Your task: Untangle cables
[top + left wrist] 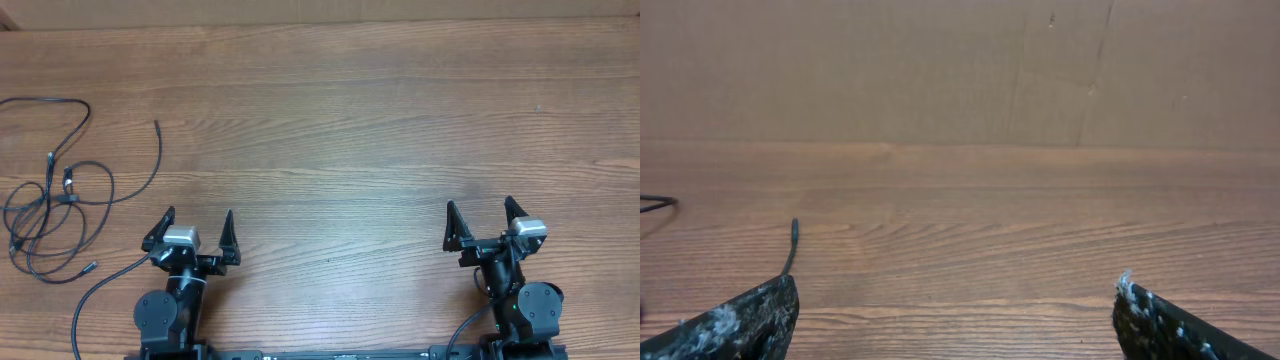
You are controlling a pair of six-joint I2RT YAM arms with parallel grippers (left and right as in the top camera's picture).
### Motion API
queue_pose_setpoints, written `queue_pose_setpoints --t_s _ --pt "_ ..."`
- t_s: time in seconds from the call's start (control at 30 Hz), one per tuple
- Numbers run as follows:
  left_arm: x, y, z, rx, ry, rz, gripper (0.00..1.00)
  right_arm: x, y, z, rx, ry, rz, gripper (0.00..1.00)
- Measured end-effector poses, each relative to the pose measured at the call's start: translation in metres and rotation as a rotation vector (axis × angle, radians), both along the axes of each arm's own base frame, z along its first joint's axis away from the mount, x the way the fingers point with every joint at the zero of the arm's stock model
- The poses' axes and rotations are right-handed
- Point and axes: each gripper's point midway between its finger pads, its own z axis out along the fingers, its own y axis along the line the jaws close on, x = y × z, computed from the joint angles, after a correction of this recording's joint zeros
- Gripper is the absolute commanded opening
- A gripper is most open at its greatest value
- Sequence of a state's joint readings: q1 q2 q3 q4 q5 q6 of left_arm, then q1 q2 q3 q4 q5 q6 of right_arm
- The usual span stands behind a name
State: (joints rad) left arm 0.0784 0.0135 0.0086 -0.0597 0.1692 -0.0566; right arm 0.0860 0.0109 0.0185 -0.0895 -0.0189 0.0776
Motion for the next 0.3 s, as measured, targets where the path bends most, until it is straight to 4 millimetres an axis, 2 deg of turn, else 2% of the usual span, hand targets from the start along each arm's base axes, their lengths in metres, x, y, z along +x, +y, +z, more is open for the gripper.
queue_pose_setpoints --t_s 0.3 --pt "0.0 0.0 0.0 0.0 0.0 0.0 1.0 0.0 0.0001 -0.0001 0.0 0.0 0.0 1.0"
